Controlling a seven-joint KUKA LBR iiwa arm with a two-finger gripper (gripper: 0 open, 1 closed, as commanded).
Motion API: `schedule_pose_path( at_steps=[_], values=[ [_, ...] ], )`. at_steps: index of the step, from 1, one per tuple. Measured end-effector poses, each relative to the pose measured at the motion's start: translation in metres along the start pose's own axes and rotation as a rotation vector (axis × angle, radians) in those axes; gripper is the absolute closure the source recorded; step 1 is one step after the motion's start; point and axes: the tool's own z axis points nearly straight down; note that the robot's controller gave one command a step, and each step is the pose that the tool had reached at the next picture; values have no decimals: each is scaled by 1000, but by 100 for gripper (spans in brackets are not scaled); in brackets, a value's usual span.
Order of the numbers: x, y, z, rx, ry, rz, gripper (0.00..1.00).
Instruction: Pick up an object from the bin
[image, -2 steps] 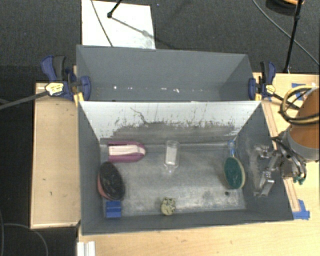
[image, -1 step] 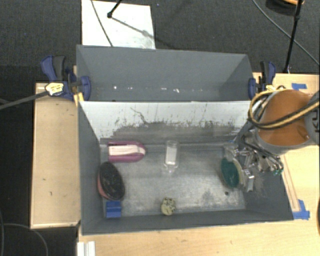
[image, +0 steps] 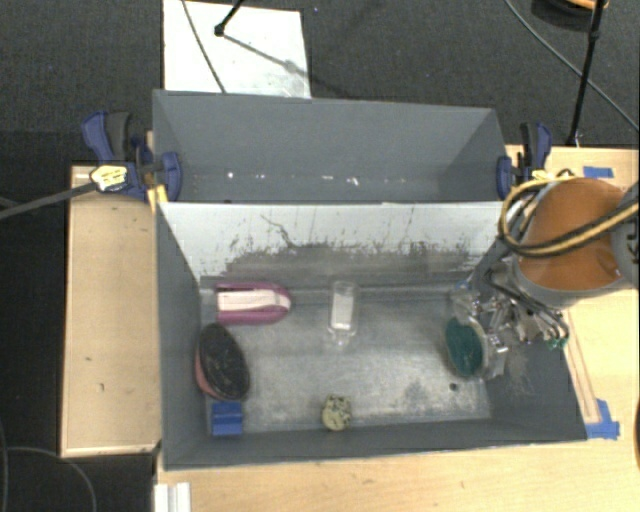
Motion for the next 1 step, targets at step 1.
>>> schedule_pose_path(
  at_steps=[1],
  values=[
    [7,1,-139,1,-6,43,100]
  ],
)
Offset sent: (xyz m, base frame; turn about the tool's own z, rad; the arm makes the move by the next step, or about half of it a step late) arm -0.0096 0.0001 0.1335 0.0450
